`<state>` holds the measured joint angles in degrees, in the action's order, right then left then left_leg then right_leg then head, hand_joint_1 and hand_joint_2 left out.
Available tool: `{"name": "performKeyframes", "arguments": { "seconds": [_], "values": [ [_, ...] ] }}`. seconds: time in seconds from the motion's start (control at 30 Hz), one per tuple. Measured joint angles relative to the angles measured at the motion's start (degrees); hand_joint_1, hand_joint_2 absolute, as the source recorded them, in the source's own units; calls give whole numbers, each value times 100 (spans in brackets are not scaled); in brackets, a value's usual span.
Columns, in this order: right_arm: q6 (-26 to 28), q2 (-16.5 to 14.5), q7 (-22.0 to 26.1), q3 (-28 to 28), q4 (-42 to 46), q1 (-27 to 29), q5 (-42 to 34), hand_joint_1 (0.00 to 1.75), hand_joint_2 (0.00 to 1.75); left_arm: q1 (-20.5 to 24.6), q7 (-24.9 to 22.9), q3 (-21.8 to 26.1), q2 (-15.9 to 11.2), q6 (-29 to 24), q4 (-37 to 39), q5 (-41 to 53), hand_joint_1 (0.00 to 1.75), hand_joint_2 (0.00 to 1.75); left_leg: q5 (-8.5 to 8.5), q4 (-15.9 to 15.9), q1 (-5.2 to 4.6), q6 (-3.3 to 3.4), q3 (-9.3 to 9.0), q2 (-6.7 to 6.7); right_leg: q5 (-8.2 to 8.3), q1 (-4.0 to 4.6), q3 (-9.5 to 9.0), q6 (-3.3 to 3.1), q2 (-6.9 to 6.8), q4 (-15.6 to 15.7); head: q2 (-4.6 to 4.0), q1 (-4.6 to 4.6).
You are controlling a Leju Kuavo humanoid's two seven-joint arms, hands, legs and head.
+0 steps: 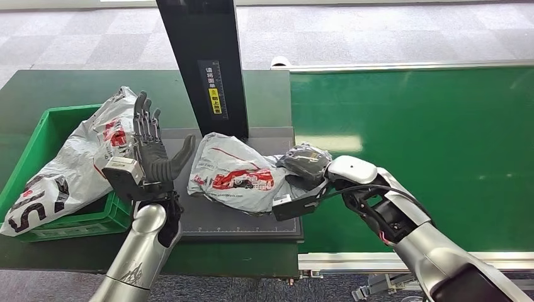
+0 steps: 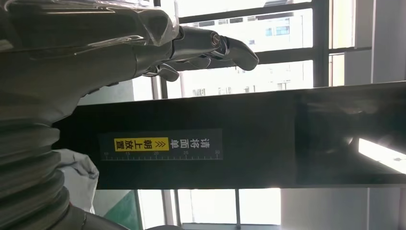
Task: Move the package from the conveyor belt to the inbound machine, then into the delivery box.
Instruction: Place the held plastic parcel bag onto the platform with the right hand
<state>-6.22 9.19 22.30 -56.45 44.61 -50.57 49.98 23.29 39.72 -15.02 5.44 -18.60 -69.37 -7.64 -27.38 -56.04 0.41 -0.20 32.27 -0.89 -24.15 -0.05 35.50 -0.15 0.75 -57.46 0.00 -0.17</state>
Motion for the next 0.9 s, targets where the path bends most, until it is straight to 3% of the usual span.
{"name": "performKeyframes", "arguments": {
  "seconds": [0.3, 0.53, 0.9],
  "values": [
    [-527, -244, -471, -670, -794, -627, -197, 175, 175, 7, -144, -91, 80, 116, 63, 91, 0, 175, -1, -1, -2, 1, 1, -1, 0, -4, -1, 1, 0, 0, -1, 1],
    [720, -686, -383, -887, -1386, -672, -273, 175, 175, 59, -158, -127, 129, 276, 169, 114, 0, 175, -1, 0, 3, 0, -1, 0, 0, 3, 2, 0, 2, 0, -1, 0],
    [830, -1124, -248, -857, -2050, -607, -520, 175, 175, 149, -108, -204, 151, 294, 375, 38, 0, 175, -1, -1, 0, 0, 0, 0, 0, 1, 1, 0, 2, 0, 0, 2]
  ]
}}
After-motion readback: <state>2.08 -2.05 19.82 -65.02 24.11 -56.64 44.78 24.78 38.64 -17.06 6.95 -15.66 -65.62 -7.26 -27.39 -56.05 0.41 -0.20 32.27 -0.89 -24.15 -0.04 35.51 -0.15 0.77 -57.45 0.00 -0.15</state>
